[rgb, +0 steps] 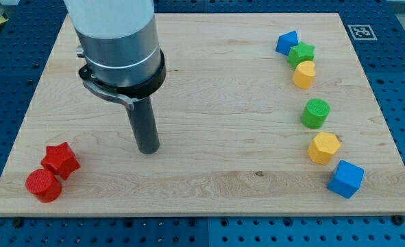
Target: Slide the blue cube slightly right
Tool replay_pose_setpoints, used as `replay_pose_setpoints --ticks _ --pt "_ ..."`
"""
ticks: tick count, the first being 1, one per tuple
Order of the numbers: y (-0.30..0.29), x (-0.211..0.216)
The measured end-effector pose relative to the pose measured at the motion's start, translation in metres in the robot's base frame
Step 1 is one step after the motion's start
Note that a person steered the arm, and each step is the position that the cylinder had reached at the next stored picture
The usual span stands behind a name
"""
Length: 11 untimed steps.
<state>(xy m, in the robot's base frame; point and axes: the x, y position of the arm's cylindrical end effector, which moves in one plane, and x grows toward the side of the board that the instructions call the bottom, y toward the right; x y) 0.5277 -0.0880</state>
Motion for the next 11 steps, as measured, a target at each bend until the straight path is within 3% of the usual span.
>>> replay_pose_setpoints --ticks 1,4,5,8,11 --pt "0.005 0.002" --pt "0.174 0.049" --pt "0.202 0.053" --pt "0.249 0.071" --pt "0.249 0.068"
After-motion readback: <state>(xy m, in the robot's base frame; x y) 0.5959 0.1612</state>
